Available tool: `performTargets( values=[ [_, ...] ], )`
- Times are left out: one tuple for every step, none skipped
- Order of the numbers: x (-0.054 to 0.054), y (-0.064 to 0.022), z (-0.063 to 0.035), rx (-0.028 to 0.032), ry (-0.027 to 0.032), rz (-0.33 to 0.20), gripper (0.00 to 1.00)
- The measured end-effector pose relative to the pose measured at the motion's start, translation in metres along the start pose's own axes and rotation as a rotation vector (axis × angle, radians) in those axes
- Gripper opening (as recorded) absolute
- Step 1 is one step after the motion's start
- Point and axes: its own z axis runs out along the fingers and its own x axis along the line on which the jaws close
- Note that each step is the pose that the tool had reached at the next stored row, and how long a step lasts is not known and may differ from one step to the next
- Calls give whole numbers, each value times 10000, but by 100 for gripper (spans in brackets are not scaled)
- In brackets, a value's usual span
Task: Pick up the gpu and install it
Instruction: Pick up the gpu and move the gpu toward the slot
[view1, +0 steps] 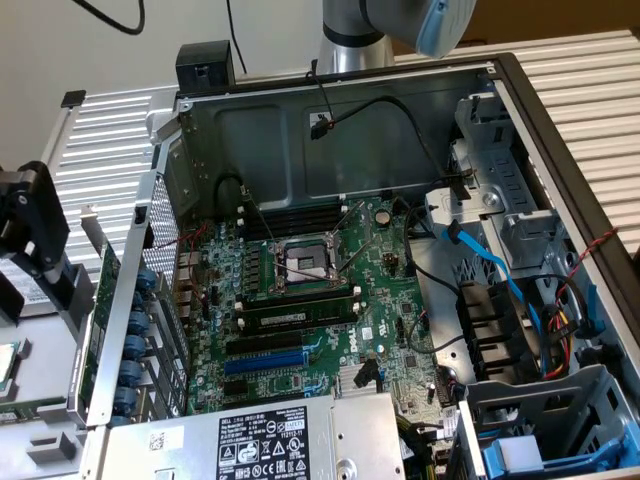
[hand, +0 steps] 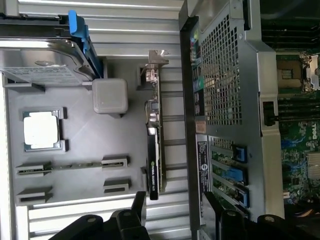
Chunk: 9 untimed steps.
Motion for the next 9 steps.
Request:
performTargets(
  values=[
    [10, -1, 17, 1, -1, 13, 57],
    [16, -2, 34, 7, 0, 34, 57],
    [19, -3, 51, 14, 0, 71, 57],
    [23, -3, 70, 24, -1, 126, 57],
    [27, -3, 87, 36, -3, 196, 57],
    [30, -3, 106, 57, -5, 315, 57],
    [34, -3, 124, 84, -9, 486, 57],
    [36, -4, 140, 113, -11, 655, 57],
    [39, -4, 155, 139, -13, 825, 57]
  ],
)
